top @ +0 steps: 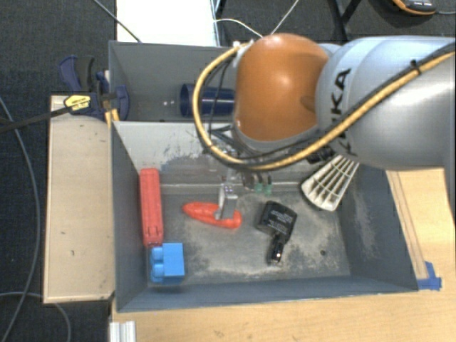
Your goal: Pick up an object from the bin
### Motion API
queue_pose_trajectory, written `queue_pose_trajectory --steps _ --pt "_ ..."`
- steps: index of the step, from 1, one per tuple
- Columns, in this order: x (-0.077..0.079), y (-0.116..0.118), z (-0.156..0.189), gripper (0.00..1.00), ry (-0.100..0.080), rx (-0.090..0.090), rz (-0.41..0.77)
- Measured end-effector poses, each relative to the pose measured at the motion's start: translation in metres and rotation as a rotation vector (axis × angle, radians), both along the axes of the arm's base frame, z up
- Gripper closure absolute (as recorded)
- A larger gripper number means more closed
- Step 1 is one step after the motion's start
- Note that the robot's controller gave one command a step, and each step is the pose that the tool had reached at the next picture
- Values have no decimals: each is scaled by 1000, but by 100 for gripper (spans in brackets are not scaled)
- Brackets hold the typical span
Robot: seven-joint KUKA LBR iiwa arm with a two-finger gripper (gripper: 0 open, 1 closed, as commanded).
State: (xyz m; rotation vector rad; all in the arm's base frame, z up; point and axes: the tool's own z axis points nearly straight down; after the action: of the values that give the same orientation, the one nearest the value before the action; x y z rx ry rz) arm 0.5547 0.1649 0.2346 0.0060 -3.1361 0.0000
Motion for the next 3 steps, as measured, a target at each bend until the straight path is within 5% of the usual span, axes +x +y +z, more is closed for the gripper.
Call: queue_pose_trajectory --steps 1,2,3 --pt "2 -1 5 0 -9 1 -7" --pt "10 -28 -99 0 -11 2 -177" --pt "25 -40 -89 0 -17 4 -92"
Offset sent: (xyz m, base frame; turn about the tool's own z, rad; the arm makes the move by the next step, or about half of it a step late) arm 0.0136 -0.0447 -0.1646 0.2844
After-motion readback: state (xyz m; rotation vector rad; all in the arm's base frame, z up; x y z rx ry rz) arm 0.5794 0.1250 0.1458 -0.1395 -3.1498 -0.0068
